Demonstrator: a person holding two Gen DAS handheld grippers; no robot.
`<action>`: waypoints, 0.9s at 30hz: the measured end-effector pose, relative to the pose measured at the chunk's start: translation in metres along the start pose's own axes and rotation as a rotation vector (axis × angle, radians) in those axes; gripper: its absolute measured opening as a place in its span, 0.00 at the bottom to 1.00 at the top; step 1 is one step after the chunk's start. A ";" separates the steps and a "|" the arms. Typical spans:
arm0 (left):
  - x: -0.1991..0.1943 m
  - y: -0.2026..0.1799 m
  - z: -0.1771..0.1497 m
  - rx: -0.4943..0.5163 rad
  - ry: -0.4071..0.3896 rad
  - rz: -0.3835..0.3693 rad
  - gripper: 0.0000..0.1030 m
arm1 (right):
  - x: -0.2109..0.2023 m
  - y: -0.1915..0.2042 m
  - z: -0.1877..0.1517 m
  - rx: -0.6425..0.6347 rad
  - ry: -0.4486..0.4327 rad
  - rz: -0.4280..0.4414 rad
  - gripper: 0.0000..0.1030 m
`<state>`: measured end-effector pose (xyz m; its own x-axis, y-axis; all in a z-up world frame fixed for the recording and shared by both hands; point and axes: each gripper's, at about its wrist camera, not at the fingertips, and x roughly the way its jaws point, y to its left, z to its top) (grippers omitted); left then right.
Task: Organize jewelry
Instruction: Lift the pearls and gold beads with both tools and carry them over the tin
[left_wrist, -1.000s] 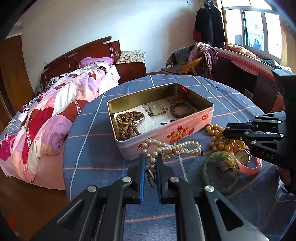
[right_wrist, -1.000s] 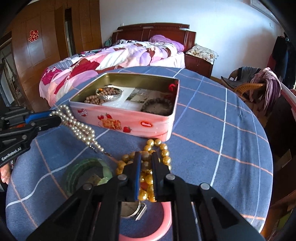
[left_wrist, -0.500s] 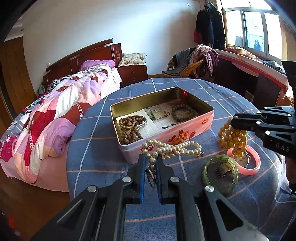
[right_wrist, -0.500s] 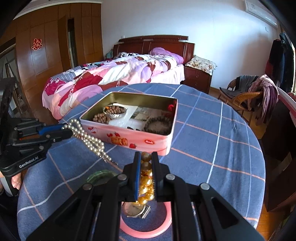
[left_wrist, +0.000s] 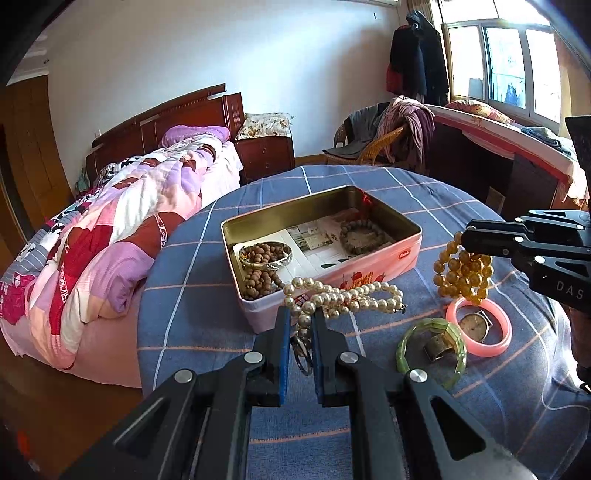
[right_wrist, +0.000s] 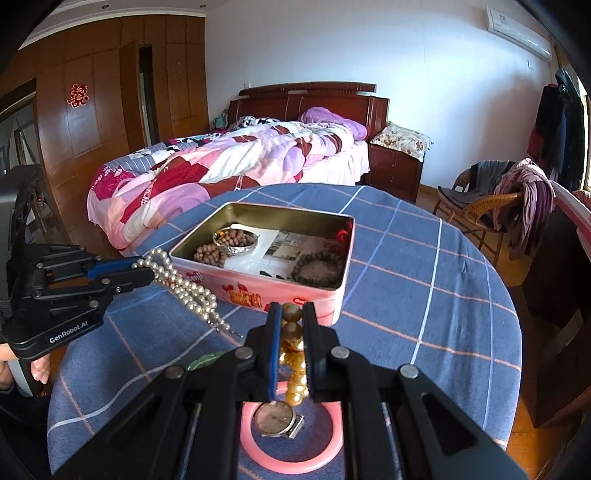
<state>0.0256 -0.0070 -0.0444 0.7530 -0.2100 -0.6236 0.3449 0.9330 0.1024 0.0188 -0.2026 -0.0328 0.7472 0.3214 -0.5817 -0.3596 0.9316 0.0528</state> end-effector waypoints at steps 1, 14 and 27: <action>-0.001 0.000 0.001 0.000 -0.001 0.000 0.09 | -0.001 0.000 0.001 0.001 -0.003 0.001 0.13; -0.011 0.003 0.016 0.001 -0.038 -0.008 0.09 | -0.007 -0.002 0.009 0.004 -0.026 0.020 0.13; -0.018 0.004 0.049 0.042 -0.085 -0.004 0.09 | -0.012 -0.009 0.035 -0.006 -0.068 0.032 0.13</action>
<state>0.0407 -0.0136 0.0056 0.7962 -0.2392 -0.5558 0.3696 0.9195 0.1338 0.0323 -0.2094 0.0020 0.7715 0.3617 -0.5234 -0.3871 0.9197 0.0649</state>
